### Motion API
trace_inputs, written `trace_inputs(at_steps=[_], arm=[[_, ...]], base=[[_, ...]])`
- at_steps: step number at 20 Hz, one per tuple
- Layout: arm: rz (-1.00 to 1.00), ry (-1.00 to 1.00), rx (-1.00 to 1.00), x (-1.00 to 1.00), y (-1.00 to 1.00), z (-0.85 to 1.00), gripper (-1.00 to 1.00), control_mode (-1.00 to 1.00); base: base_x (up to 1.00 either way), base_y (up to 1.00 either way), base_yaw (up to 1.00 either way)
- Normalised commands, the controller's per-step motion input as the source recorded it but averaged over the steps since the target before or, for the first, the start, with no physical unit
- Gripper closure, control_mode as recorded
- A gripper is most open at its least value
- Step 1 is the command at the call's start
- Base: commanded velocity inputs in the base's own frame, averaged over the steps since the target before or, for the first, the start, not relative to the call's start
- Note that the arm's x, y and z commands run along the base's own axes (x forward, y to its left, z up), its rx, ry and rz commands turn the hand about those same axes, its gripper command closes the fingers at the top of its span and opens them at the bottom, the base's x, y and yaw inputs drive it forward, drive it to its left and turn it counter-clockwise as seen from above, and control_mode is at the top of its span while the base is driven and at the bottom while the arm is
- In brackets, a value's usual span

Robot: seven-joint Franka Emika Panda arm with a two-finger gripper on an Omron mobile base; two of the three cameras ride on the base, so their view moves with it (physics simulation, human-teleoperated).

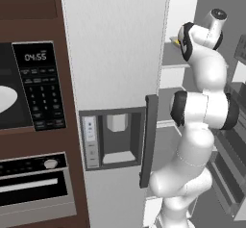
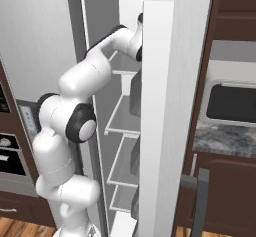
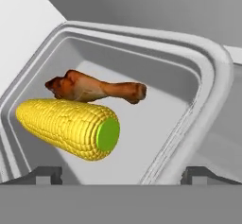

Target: Place the tupperware containing the chicken drumstick and corn meal in the microwave. Close the microwave door and press the start button to reheat the meal.

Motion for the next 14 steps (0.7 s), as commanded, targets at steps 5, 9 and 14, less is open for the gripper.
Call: trace_inputs(at_steps=[5,9,14], arm=[[0.0,0.12,0.03,0.39,-0.23,-0.13,-1.0,-1.0],[0.0,0.1,0.0,0.13,-0.04,-0.66,-1.0,-1.0],[0.0,-0.03,-0.02,0.0,0.07,-0.96,1.0,-1.0]], base=[[0.0,0.0,0.0],[0.0,0.0,0.0],[0.0,0.0,0.0]])
